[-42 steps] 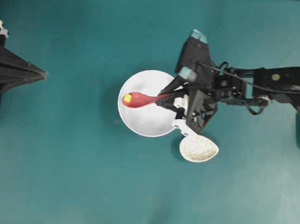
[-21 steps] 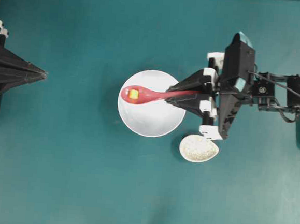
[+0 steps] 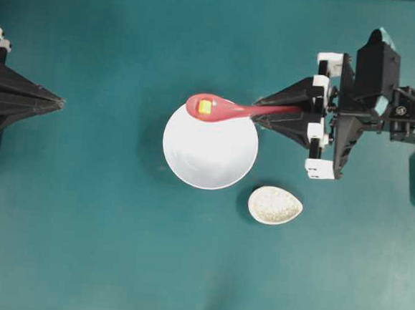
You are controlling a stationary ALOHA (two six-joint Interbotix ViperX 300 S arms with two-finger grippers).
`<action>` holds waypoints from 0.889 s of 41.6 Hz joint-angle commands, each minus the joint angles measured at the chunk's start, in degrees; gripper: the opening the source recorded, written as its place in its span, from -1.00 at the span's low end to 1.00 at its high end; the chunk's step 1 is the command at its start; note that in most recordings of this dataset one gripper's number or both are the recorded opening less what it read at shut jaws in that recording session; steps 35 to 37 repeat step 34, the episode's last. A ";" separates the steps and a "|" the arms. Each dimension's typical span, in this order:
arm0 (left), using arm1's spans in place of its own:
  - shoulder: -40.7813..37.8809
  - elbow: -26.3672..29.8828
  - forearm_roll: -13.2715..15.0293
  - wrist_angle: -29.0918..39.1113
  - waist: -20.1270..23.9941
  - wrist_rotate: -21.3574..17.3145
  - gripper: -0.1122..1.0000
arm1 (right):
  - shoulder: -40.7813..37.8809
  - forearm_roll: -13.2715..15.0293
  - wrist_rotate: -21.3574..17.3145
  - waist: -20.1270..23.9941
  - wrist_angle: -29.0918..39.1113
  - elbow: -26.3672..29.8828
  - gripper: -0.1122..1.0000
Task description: Scoop the yellow hexagonal prism block from the bowl with a spoon using the right arm.
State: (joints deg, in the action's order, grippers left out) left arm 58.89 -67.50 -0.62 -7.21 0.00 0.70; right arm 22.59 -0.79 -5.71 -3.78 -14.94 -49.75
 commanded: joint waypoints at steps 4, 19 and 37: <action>-0.35 1.41 -0.09 0.00 0.09 0.09 -0.80 | 1.23 0.09 0.18 -0.18 0.35 0.35 -0.41; -0.70 1.32 -0.18 -0.62 0.09 -0.70 -0.80 | 1.23 0.35 1.41 -0.44 0.79 0.35 -0.42; -0.70 1.32 -0.18 -0.44 0.09 -0.62 -0.80 | 1.14 0.26 1.76 -0.44 0.97 0.35 -0.42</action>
